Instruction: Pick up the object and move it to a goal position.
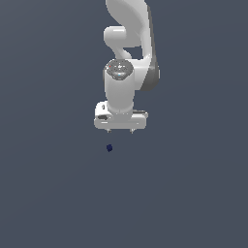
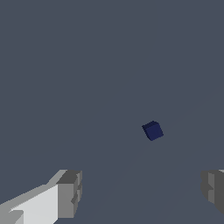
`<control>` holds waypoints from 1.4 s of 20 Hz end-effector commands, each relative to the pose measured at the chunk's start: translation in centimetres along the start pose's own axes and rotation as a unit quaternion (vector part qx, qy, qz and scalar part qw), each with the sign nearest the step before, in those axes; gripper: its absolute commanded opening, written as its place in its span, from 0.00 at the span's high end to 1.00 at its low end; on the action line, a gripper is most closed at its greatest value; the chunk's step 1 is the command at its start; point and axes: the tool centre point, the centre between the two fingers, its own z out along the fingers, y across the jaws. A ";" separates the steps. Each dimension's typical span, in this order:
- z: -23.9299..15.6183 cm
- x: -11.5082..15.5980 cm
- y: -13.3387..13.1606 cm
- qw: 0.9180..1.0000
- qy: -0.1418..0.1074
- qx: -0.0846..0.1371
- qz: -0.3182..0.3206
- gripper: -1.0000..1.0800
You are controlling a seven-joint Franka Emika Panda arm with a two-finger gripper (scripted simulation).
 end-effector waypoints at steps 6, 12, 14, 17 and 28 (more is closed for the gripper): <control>-0.5 -0.2 0.5 1.000 0.001 0.004 0.007 0.04; -1.1 -0.4 1.0 1.000 0.001 0.008 0.006 0.04; -1.1 -0.4 1.0 1.000 0.001 0.008 0.006 0.04; -0.9 -0.3 1.0 1.000 0.001 0.008 0.013 0.04; 0.9 0.0 1.5 0.995 0.001 0.014 0.101 0.04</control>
